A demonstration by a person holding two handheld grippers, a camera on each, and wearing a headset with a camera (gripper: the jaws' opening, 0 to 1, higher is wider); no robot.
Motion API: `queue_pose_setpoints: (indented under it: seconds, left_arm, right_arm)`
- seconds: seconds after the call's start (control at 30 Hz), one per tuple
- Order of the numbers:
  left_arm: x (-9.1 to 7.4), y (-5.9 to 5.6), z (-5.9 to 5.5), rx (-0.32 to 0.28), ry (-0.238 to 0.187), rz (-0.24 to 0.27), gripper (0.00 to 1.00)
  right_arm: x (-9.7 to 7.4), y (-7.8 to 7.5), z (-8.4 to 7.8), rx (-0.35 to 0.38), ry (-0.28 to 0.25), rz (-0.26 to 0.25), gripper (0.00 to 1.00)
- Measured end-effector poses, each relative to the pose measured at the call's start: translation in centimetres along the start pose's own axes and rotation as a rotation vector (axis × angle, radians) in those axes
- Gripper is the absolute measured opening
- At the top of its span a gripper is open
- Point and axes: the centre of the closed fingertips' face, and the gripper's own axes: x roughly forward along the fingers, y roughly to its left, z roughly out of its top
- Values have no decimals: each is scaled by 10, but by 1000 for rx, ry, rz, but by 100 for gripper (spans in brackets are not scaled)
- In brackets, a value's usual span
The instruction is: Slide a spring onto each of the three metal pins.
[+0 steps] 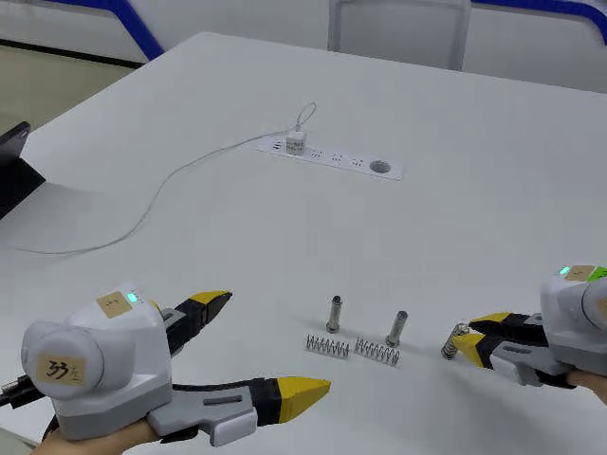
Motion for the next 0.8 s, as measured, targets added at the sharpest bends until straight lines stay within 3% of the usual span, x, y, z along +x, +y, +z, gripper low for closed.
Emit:
queue_pose_setpoints:
  seconds: [0.37, 0.67, 0.8]
  left_arm:
    - [1, -4, -2, 10, 6, -12, 98]
    - [2, -6, -5, 30, 23, -17, 98]
    - [1, -6, -2, 20, 5, -13, 98]
  right_arm:
    - [-17, 10, 23, -45, -67, -19, 19]
    - [-18, 38, 38, -107, -112, 41, 20]
    - [-14, 51, 40, -186, -108, 66, 20]
